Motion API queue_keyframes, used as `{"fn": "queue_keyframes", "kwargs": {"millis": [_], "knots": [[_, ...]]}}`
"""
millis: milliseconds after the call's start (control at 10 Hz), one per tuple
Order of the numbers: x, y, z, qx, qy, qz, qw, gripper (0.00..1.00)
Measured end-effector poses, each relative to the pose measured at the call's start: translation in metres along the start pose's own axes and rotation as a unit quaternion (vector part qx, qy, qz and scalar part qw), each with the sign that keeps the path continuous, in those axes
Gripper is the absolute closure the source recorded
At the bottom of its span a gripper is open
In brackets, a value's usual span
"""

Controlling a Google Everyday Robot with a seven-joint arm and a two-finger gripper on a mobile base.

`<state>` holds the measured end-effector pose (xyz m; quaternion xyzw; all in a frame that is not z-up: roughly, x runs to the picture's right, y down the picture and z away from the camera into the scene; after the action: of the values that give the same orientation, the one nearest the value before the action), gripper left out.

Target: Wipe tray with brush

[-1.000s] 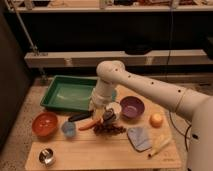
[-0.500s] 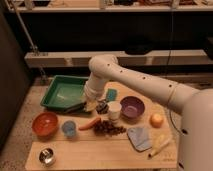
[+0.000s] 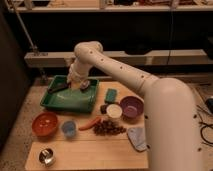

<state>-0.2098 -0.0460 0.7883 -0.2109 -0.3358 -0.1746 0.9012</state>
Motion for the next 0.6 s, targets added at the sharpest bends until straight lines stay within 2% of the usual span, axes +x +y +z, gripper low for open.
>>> {"fn": "queue_keyframes", "kwargs": {"millis": [100,200,600], "knots": [[-0.008,-0.025,0.009,0.023,-0.013,-0.014,0.9996,1.0],[-0.013,-0.039,0.015,0.036,-0.021,-0.023,0.9989,1.0],[-0.012,-0.044,0.016,0.042,-0.023,-0.025,0.9985,1.0]]}}
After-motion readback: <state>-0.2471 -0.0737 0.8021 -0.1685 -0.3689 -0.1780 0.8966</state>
